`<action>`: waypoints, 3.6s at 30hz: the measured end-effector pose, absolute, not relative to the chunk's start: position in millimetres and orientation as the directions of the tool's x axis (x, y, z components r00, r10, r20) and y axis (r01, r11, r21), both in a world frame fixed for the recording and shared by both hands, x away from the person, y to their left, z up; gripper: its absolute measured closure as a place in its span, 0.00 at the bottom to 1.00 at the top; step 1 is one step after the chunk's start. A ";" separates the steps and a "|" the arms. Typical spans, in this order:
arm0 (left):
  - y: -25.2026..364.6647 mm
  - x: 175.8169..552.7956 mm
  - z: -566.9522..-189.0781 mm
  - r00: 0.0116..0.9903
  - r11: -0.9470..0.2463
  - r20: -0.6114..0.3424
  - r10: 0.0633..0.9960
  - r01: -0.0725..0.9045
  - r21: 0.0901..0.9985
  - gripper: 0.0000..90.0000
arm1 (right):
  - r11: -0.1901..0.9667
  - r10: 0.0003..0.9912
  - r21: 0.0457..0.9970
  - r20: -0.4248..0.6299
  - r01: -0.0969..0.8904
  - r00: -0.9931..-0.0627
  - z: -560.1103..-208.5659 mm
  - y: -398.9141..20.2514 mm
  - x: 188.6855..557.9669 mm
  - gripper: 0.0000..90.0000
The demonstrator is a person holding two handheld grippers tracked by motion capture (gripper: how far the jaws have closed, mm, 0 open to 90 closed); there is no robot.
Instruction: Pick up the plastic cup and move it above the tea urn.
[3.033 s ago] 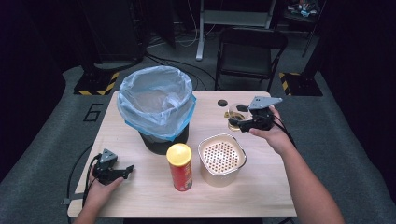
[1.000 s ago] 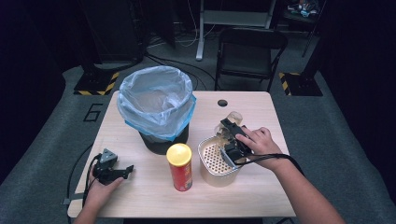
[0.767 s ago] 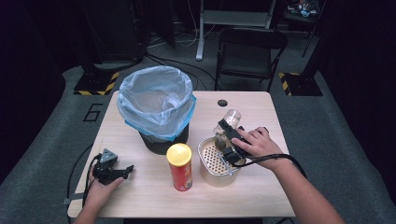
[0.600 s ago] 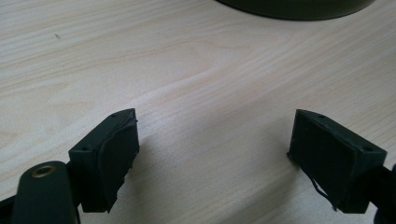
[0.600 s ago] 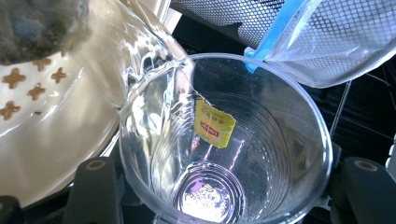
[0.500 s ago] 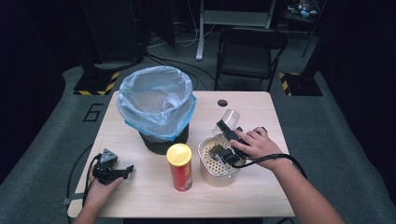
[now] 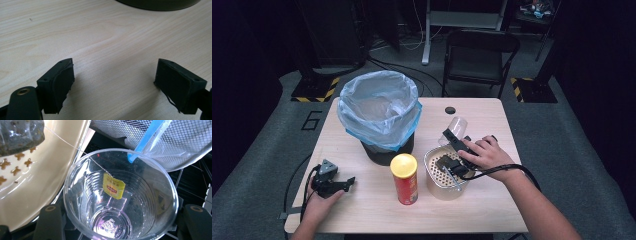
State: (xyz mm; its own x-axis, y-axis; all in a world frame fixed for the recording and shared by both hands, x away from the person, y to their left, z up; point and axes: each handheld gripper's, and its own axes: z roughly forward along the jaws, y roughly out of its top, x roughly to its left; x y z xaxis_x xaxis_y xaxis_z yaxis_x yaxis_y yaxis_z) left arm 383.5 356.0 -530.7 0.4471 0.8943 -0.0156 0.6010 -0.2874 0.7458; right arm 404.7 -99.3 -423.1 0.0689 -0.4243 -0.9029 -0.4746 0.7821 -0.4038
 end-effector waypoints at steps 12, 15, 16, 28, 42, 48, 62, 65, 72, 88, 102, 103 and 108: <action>356.1 383.5 -530.6 0.448 -0.288 -0.015 0.894 0.601 0.745 0.17 | 0.776 -0.423 -0.400 -0.904 -0.488 0.068 -420.4 -99.0 404.4 0.37; 356.1 383.6 -530.6 0.449 -0.289 -0.015 0.894 0.601 0.745 0.17 | 0.771 -0.426 -0.405 -0.902 -0.492 0.075 -419.6 -98.7 404.1 0.37; 356.1 383.6 -530.6 0.449 -0.289 -0.015 0.894 0.601 0.745 0.17 | 0.773 -0.423 -0.401 -0.903 -0.492 0.073 -419.5 -98.8 404.0 0.37; 355.9 383.5 -530.7 0.448 -0.287 -0.016 0.894 0.601 0.746 0.17 | 0.767 -0.430 -0.397 -0.901 -0.505 0.056 -416.2 -95.9 407.4 0.37; 355.8 383.8 -530.8 0.449 -0.288 -0.016 0.893 0.599 0.747 0.17 | 0.796 -0.376 -0.301 -0.926 -0.525 -0.039 -407.5 -90.1 414.5 0.37; 355.7 383.9 -530.8 0.449 -0.287 -0.017 0.893 0.599 0.748 0.17 | 0.865 -0.199 -0.055 -0.950 -0.499 -0.240 -392.4 -88.7 428.1 0.37; 356.3 384.0 -529.9 0.458 -0.297 -0.016 0.889 0.603 0.740 0.17 | 0.820 0.338 0.543 -0.715 -0.182 -0.612 -369.8 -91.3 475.7 0.37; 356.3 384.2 -530.0 0.459 -0.299 -0.014 0.888 0.600 0.742 0.17 | 0.723 0.491 0.685 -0.599 -0.087 -0.632 -357.8 -100.2 484.4 0.37; 356.1 384.3 -530.0 0.459 -0.297 -0.015 0.888 0.600 0.743 0.17 | 0.624 0.621 0.781 -0.478 0.023 -0.621 -343.5 -113.4 484.1 0.37; 355.0 384.4 -530.7 0.450 -0.287 -0.017 0.893 0.598 0.748 0.17 | 0.500 0.692 0.859 -0.319 0.111 -0.648 -324.4 -125.5 455.9 0.37; 354.6 384.6 -530.7 0.447 -0.285 -0.018 0.894 0.600 0.747 0.17 | 0.445 0.668 0.889 -0.251 0.107 -0.700 -304.0 -119.9 451.5 0.37; 354.7 384.6 -530.7 0.448 -0.286 -0.018 0.894 0.600 0.747 0.17 | 0.440 0.669 0.892 -0.244 0.109 -0.703 -300.8 -118.2 450.3 0.37; 354.6 384.6 -530.7 0.447 -0.285 -0.018 0.894 0.600 0.747 0.17 | 0.444 0.647 0.892 -0.251 0.088 -0.720 -271.4 -103.6 444.1 0.38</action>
State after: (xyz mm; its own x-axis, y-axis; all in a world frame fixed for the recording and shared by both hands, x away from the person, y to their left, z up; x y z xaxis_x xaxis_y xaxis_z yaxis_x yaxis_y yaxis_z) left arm 384.6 354.6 -530.7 0.4474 0.8942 -0.0180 0.6003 -0.2854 0.7471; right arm 444.1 -103.6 -271.4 -0.7197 0.6472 -0.2515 0.0881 0.4443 0.8915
